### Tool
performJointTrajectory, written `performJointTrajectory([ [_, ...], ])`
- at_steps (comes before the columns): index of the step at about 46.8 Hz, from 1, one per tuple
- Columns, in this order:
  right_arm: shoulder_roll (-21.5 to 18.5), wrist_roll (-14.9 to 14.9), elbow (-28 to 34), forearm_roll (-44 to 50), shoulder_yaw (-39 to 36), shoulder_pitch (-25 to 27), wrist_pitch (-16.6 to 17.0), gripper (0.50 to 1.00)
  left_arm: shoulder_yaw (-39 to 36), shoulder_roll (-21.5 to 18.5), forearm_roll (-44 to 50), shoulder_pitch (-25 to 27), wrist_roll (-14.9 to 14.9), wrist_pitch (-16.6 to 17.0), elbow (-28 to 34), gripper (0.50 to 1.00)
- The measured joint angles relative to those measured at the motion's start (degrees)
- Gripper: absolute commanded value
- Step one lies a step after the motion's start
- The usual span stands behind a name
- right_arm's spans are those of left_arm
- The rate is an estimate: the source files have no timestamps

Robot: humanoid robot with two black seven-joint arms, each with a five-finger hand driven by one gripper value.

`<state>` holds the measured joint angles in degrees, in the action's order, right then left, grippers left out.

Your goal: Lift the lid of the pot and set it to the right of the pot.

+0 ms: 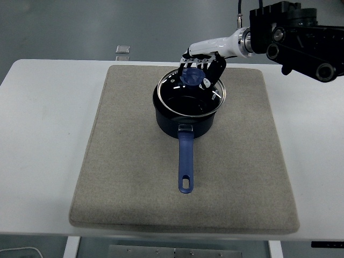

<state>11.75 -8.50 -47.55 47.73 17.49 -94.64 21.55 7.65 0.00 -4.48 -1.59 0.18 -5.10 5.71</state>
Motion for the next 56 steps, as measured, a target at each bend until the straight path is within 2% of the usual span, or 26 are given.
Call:
performJointTrajectory([
  [4,0.2,0.0,0.0,-0.3,0.0,-1.2,0.4,0.500,0.0,0.0,0.0,0.0,0.0,0.0,0.0,1.000],
  [18,3.0,0.0,0.0,-0.6,0.0,-2.4,0.9,0.500,0.0,0.0,0.0,0.0,0.0,0.0,0.0,1.000],
  [27,3.8,0.0,0.0,-0.6,0.1,-2.3,0.7,0.500,0.0,0.0,0.0,0.0,0.0,0.0,0.0,1.000],
  [39,7.0,0.1,1.4,-0.7,0.3,-1.4,0.3,0.500,0.0,0.0,0.0,0.0,0.0,0.0,0.0,1.000],
  [56,10.7,0.2,4.5,-0.7,0.0,3.2,0.2,0.500,0.0,0.0,0.0,0.0,0.0,0.0,0.0,1.000],
])
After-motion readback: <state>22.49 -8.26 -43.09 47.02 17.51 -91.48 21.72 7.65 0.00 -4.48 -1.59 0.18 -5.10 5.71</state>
